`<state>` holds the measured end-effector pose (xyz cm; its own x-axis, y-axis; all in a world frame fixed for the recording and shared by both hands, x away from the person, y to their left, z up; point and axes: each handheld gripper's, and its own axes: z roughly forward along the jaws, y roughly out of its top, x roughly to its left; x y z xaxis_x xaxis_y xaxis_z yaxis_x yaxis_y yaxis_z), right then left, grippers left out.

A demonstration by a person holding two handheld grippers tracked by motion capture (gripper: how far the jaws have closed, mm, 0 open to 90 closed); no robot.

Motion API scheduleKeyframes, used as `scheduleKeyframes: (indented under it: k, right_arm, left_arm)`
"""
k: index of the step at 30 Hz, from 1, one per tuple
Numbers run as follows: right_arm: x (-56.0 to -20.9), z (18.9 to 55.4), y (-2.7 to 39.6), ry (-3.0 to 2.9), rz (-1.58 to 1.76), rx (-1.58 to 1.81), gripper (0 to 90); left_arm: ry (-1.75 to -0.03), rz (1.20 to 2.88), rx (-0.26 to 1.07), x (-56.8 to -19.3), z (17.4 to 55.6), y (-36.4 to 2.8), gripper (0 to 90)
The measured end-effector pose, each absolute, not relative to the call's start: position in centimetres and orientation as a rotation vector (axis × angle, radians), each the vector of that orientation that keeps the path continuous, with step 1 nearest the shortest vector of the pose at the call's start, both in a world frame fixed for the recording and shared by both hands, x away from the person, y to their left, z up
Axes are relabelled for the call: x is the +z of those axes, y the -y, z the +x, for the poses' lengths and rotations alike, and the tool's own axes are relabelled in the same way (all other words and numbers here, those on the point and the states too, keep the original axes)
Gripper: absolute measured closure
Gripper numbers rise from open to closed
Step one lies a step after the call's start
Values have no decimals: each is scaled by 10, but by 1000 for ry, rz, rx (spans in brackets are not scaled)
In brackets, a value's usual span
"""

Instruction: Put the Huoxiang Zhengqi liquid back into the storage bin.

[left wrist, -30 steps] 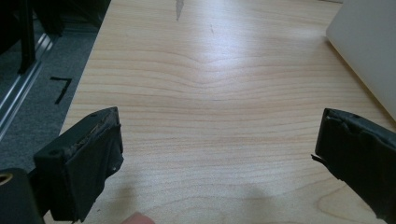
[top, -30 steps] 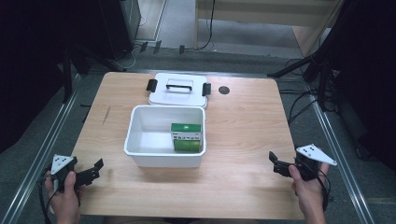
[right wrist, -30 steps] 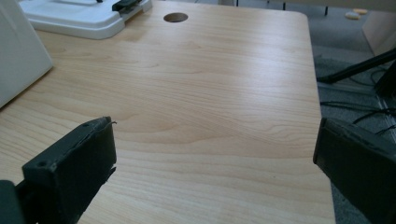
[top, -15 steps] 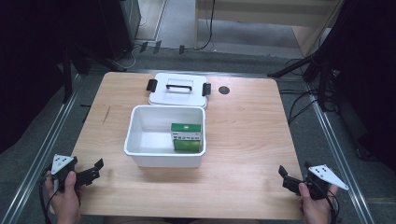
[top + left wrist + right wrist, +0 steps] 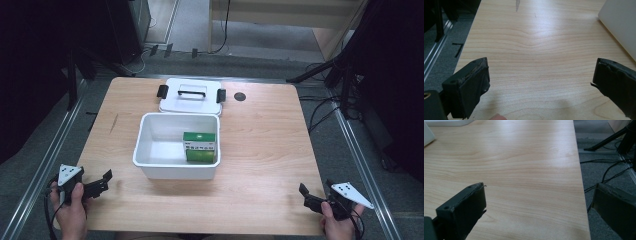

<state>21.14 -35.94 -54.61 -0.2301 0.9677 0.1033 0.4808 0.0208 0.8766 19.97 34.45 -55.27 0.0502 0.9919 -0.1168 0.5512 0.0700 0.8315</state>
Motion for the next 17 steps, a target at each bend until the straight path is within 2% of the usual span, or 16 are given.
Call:
scheduleKeyframes:
  k: [13,17]
  right_arm:
    - [-547,217,357,-1798,1506,1103,0]
    - [-548,224,352,-1834,1565,995,0]
  left_arm:
    - [-1601,1570,747,-553,200,-344,15]
    - [-1597,1565,748,-553,200,-344,15]
